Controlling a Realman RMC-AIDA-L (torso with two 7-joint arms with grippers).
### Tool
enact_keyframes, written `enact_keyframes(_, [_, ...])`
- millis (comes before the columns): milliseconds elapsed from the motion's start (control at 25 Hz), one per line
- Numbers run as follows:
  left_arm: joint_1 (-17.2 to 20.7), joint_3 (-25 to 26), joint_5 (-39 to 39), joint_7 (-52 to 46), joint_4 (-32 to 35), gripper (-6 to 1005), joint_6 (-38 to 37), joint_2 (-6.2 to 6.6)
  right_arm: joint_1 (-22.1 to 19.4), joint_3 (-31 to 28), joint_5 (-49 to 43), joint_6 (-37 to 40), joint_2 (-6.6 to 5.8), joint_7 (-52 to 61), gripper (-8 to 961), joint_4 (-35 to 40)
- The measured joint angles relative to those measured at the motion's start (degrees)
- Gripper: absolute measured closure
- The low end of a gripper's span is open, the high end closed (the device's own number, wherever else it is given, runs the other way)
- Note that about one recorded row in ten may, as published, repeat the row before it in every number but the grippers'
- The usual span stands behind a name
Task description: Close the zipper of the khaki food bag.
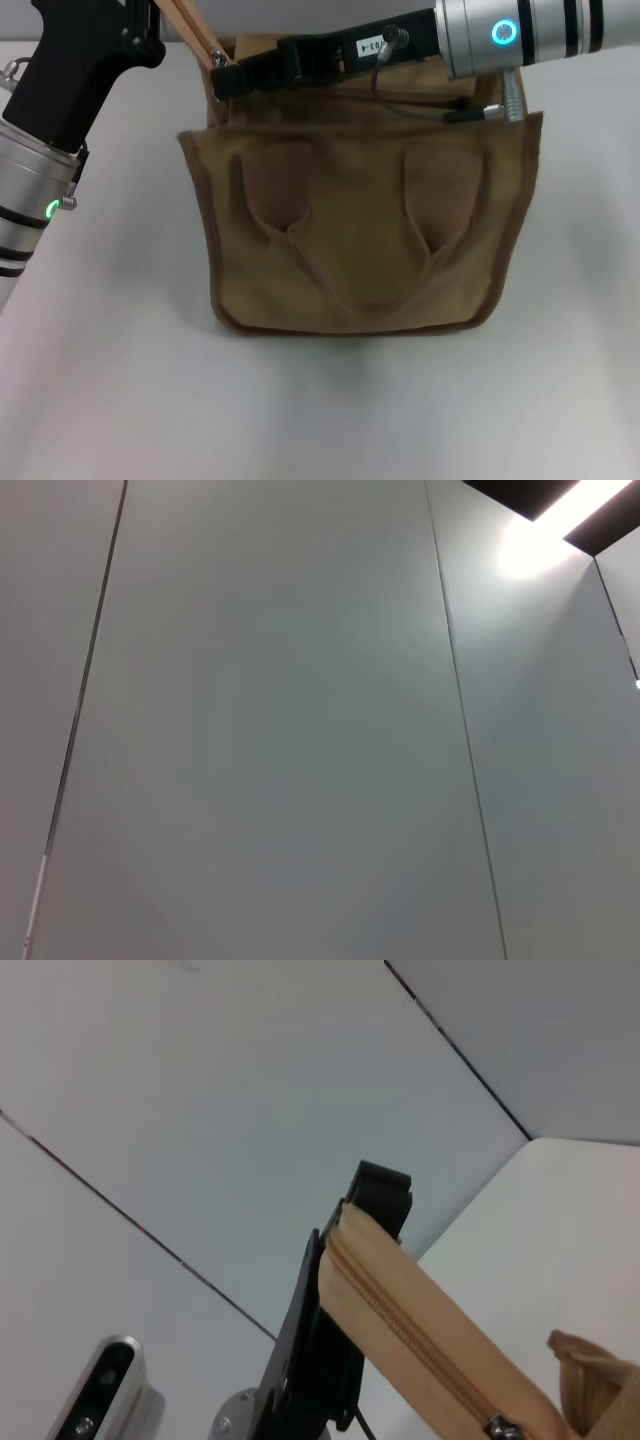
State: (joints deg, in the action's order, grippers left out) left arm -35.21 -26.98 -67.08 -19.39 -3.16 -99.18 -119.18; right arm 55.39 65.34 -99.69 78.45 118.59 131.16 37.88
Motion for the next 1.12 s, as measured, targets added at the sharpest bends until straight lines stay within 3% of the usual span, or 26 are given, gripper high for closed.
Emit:
enact_keyframes(440, [-0.2,0.3,0.1,0.5,0.3,903,-0.3,0.0,1.4,-0.5,-0.2,-1.0,0.22,4.3,605,0.4])
enact_keyframes(1120, [-0.3,0.4,-0.3,0.6,0.4,901,-0.6,0.0,4.1,-0.4,-2.7,-3.1,0.12,8.1,620,-2.0])
